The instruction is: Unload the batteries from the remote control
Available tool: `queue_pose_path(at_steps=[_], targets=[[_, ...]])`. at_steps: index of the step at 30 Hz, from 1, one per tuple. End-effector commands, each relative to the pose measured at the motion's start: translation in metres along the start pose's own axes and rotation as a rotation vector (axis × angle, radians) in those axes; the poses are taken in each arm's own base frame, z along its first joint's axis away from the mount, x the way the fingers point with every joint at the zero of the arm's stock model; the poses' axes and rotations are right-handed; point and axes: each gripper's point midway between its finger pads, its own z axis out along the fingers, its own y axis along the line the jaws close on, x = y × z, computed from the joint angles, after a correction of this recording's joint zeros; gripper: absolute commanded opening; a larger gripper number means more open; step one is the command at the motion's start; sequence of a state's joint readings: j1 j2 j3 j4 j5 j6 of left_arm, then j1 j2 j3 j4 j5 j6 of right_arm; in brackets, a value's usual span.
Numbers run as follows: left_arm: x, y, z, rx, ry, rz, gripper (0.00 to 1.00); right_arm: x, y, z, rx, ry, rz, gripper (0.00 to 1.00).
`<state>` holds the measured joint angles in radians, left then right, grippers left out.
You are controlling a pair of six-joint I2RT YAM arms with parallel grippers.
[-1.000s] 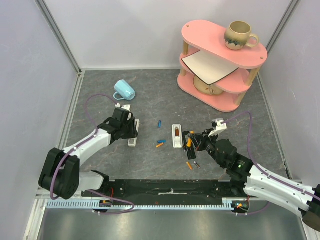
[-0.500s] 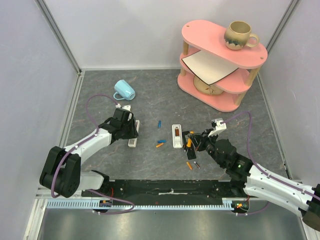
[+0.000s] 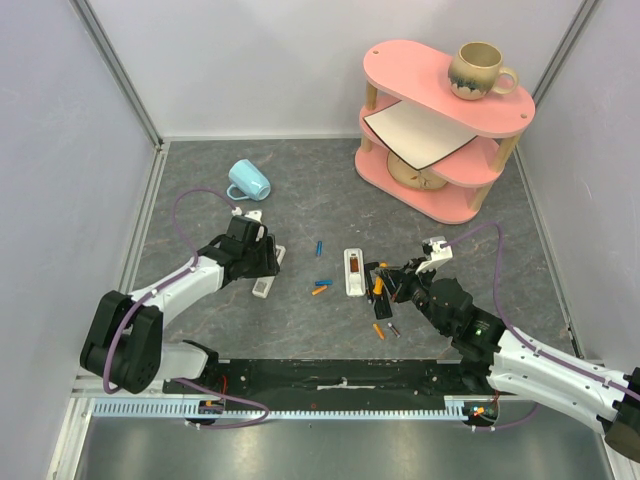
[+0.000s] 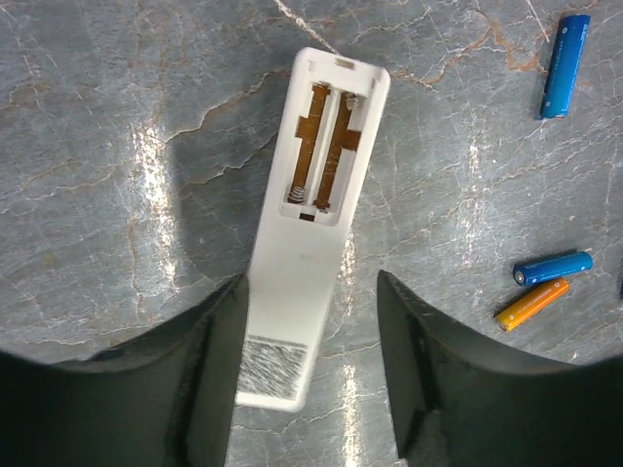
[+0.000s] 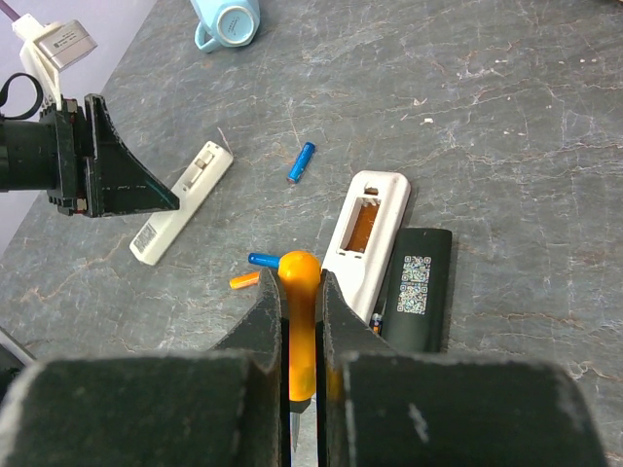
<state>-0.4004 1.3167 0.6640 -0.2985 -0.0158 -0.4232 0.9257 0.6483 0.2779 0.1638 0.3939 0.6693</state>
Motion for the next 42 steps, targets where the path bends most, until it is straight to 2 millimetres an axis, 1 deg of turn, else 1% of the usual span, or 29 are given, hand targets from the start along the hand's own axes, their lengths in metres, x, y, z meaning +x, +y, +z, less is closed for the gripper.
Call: queue_pose_path(at_steps=[1,5,11,14,17,21,25,26,31,34,35,36,38,39,40,42], targets=[[-0.004,-0.004,0.003,0.020,-0.023,-0.030,0.64,-0.021,0.013,0.001,-0.031,-0.057,0.032,0.00],[-0.004,-0.003,0.002,0.021,-0.029,-0.029,0.72,-0.021,0.014,0.001,-0.031,-0.057,0.034,0.00],[-0.006,-0.004,0.000,0.025,-0.036,-0.025,0.74,-0.021,0.014,0.001,-0.032,-0.055,0.035,0.00],[-0.005,-0.009,-0.001,0.053,-0.030,-0.020,0.74,-0.020,0.013,0.001,-0.030,-0.055,0.034,0.00],[-0.007,-0.012,-0.005,0.068,-0.020,-0.001,0.75,-0.020,0.014,0.002,-0.031,-0.054,0.033,0.00],[-0.014,-0.020,-0.014,0.103,-0.040,0.006,0.77,-0.020,0.015,0.003,-0.032,-0.050,0.028,0.00],[-0.022,-0.028,-0.027,0.152,-0.079,0.008,0.81,-0.022,0.018,0.004,-0.040,-0.051,0.030,0.00],[-0.025,-0.032,-0.033,0.173,-0.099,0.011,0.83,-0.022,0.019,0.005,-0.043,-0.051,0.031,0.00],[-0.034,-0.046,-0.052,0.253,-0.155,0.018,0.86,-0.021,0.020,0.007,-0.046,-0.044,0.027,0.00],[-0.040,-0.061,-0.065,0.343,-0.188,0.030,0.86,-0.021,0.021,0.007,-0.047,-0.045,0.030,0.00],[-0.040,-0.069,-0.071,0.391,-0.188,0.040,0.87,-0.021,0.021,0.007,-0.048,-0.047,0.030,0.00],[-0.044,-0.075,-0.078,0.427,-0.219,0.049,0.87,-0.020,0.021,0.008,-0.048,-0.043,0.027,0.00],[-0.045,-0.082,-0.087,0.478,-0.246,0.056,0.92,-0.021,0.022,0.007,-0.051,-0.045,0.032,0.00],[-0.043,-0.082,-0.088,0.486,-0.254,0.055,0.92,-0.020,0.021,0.008,-0.049,-0.043,0.030,0.00],[-0.047,-0.083,-0.096,0.499,-0.282,0.060,0.92,-0.020,0.021,0.008,-0.049,-0.043,0.030,0.00],[-0.045,-0.083,-0.098,0.501,-0.289,0.065,0.92,-0.019,0.021,0.008,-0.051,-0.040,0.031,0.00]])
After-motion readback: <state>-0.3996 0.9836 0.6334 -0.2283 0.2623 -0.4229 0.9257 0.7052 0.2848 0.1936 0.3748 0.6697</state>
